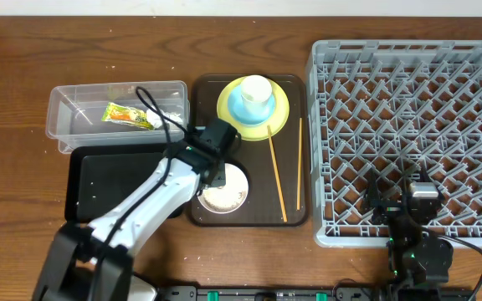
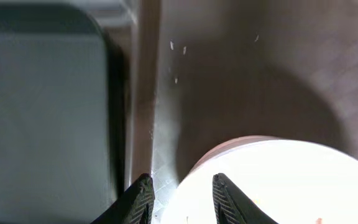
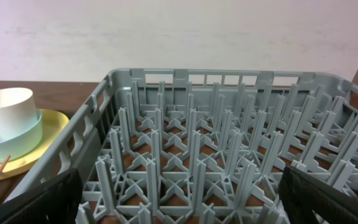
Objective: Sort waste into correct bins and load items into the dishwasher rack
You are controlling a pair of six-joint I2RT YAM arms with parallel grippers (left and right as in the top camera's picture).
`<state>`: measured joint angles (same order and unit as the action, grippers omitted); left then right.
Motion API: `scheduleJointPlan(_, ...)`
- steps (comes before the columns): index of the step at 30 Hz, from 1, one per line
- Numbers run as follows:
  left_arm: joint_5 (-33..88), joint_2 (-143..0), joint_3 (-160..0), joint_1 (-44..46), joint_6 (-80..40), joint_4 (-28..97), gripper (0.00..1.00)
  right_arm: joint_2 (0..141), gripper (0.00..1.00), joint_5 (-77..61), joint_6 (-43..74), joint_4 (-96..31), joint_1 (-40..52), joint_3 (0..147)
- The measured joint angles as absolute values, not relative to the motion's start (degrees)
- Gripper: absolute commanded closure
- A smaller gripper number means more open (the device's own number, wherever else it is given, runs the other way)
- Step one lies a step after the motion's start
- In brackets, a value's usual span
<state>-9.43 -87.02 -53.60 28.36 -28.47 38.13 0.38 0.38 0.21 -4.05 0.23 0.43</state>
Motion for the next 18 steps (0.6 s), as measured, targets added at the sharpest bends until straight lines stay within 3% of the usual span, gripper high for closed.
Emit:
scheduleJointPlan(2,-10.6,-84.2,-53.8,27.6,-28.5,38.7,0.66,0.4,0.01,0.4,0.2,-4.1,0.2,0.4)
scheduleJointPlan(9,-14.2,-81.4,-54.2,22.2,-28.5,39.2,0.82,0.4,0.01,0.4,0.2,-4.1,0.2,0.4)
scheduleJointPlan(11,-14.6,-81.4,-54.2,20.8,-28.9,39.2,0.92,0.4,0.01,0.4,0.2,-4.1,0.2,0.4)
scheduleJointPlan(18,-15.4,-81.4,-53.8,17.6,-29.8,38.4,0.94,0.4,0.01,0.4,0.2,-4.1,0.2,0.4)
